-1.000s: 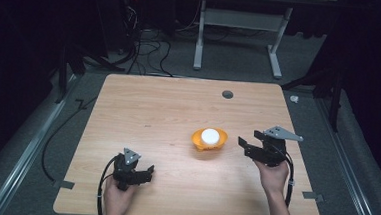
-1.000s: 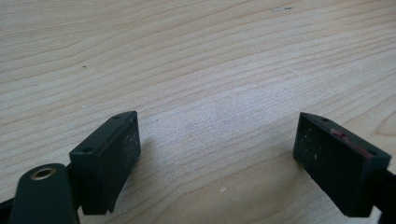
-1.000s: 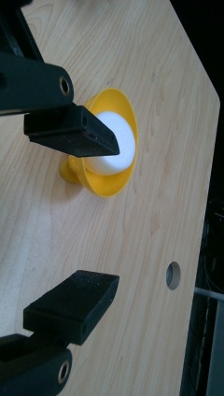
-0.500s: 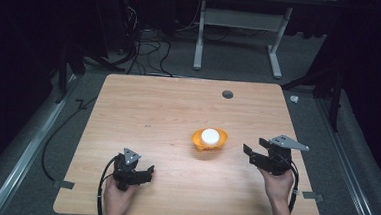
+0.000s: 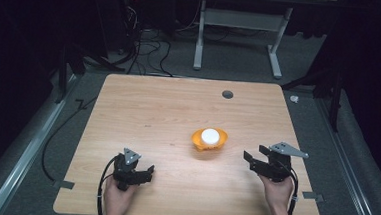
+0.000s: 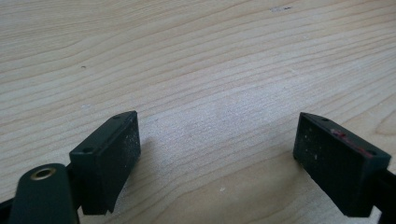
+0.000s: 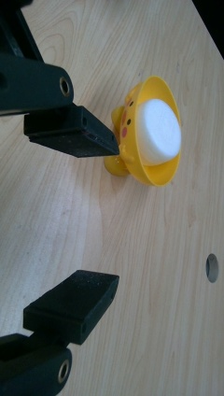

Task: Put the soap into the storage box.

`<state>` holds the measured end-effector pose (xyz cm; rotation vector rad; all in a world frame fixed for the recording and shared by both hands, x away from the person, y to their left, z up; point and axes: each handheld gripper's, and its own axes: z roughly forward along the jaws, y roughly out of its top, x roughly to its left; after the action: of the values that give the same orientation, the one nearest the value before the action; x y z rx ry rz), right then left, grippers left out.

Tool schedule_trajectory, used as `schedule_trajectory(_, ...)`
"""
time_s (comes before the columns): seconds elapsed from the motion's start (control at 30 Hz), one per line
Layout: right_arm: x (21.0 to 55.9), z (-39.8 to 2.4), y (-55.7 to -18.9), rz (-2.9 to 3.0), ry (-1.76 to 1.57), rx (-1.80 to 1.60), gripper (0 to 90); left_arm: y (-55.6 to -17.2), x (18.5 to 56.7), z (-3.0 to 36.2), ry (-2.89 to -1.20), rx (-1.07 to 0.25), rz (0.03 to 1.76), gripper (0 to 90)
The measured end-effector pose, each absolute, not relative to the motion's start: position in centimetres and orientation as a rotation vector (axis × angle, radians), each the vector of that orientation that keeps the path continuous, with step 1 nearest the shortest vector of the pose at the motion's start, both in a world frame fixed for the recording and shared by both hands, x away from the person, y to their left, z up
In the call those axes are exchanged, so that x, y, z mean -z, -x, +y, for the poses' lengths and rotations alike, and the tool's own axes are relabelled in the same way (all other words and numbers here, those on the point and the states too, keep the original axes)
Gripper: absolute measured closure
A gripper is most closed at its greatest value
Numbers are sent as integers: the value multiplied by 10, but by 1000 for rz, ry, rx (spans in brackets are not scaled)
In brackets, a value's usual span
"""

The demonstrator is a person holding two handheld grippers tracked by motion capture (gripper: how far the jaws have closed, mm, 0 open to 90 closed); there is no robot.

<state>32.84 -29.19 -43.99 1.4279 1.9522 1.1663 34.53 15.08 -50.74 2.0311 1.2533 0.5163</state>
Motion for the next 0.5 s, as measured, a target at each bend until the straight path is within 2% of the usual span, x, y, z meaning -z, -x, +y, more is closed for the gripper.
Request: schedule_trajectory(0.5,462,-285,-320,1992,-1441,-1143,330,-345,507,151,-2034,-513,1250,152)
